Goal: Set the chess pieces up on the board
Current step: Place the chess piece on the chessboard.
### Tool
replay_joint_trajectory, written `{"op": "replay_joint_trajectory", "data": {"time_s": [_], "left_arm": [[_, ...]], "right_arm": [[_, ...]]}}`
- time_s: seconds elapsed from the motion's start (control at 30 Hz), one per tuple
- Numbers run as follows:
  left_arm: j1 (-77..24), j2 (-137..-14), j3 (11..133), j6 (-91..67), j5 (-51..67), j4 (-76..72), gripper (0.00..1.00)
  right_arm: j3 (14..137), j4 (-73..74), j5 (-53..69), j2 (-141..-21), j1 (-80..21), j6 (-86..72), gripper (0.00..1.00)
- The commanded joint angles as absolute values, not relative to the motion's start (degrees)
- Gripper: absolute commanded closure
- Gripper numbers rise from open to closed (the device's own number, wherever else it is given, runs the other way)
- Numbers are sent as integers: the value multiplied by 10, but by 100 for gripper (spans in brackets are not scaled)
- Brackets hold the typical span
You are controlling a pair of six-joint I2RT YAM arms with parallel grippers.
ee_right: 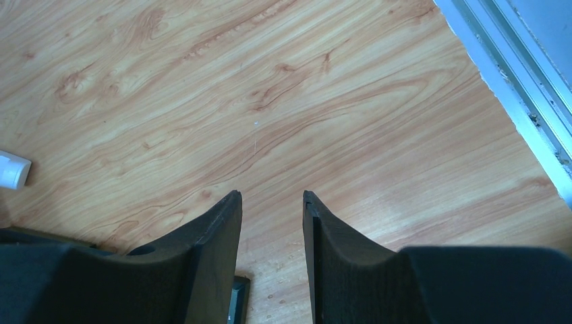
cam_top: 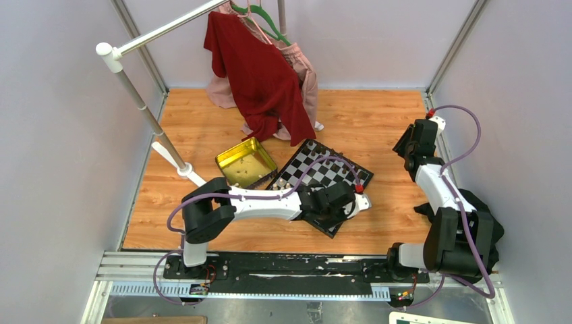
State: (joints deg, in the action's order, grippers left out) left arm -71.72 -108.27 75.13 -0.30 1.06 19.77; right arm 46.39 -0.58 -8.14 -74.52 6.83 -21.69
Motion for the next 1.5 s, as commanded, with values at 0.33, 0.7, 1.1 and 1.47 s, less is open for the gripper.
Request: {"op": "replay_joint_trajectory", "data": {"time_s": [0.33, 0.7, 1.1, 1.47], "left_arm": [[-715, -1067, 729, -17, 12, 171, 78], [-715, -1051, 742, -14, 1, 178, 49], [-716, -949, 801, -50, -6, 217, 46], [-565, -706, 657, -311, -328, 214, 40]], "right_arm": [[465, -22, -73, -744, 76, -225, 57], [468, -20, -65, -739, 76, -225, 57], [496, -3, -61, -723, 63, -227, 57], [612, 90, -27, -741, -43, -185, 57]]}}
